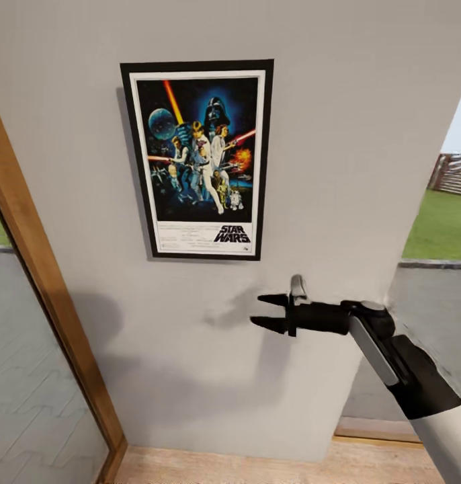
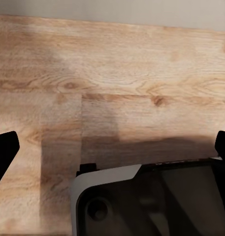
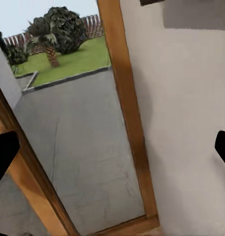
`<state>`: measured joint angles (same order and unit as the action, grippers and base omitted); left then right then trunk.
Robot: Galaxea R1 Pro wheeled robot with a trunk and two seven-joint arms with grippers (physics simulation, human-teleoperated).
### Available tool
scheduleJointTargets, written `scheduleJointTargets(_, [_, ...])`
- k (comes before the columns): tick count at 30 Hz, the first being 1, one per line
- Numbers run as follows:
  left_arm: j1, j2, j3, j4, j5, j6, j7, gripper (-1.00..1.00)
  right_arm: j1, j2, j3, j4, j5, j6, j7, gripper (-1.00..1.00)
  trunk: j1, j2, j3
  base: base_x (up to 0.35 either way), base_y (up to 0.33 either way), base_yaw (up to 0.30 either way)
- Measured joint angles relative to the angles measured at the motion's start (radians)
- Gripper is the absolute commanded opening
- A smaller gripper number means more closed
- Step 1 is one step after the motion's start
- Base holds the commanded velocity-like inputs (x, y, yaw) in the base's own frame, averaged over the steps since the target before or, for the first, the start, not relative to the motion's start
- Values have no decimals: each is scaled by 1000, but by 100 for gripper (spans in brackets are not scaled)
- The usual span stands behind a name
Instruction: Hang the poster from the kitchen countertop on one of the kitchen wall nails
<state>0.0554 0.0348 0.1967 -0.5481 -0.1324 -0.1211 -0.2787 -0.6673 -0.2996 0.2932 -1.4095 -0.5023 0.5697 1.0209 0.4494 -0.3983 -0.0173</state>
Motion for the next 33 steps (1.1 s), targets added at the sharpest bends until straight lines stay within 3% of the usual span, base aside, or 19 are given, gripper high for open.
scheduleJointTargets(2, [0, 0, 0, 0, 0, 0, 0, 100, 111, 0, -8, 6, 3, -85, -1, 100, 0, 0, 2, -39, 0, 0])
scheduleJointTargets(3, [0, 0, 0, 0, 0, 0, 0, 100, 198, 0, -11, 43, 8, -160, -4, 100, 0, 0, 4, -24, 0, 0])
scheduleJointTargets(5, [0, 0, 0, 0, 0, 0, 0, 100, 289, 0, -13, 121, 12, -259, -7, 100, 0, 0, 7, -14, 0, 2])
scheduleJointTargets(8, [0, 0, 0, 1, 0, 0, 0, 100, 355, 0, -16, 308, 14, -390, -8, 100, 0, -1, 11, -7, 0, 29])
scheduleJointTargets(11, [0, 0, 0, 2, 0, 0, 1, 100, 386, 2, -15, 592, 12, -534, -10, 100, 0, -1, 15, -2, 0, 55])
scheduleJointTargets(14, [-1, 0, -1, 7, 0, 0, 1, 100, 396, 10, -15, 863, 9, -629, -12, 100, 0, -1, 20, -1, 0, 65])
scheduleJointTargets(20, [0, 0, -2, 14, -1, 0, 2, 100, 399, 17, -13, 1127, 7, -681, -25, 100, 0, -1, 30, 0, 0, 50])
scheduleJointTargets(22, [-1, 0, -3, 15, -1, 0, 2, 100, 399, 17, -15, 1165, 6, -685, -42, 100, 0, -1, 33, 0, 0, 14])
scheduleJointTargets(30, [0, 0, -5, 17, -2, 0, 2, 100, 399, 39, -15, 1253, 4, -688, -346, 100, 0, -1, 39, 0, 0, 4])
scheduleJointTargets(31, [0, 0, -5, 17, -2, 0, 2, 100, 399, 48, -15, 1265, 4, -687, -439, 100, 0, -1, 39, 0, 0, 0])
scheduleJointTargets(33, [0, 0, -5, 17, -3, 0, 2, 100, 399, 59, -15, 1281, 5, -688, -536, 100, 0, -1, 39, 0, 0, 0])
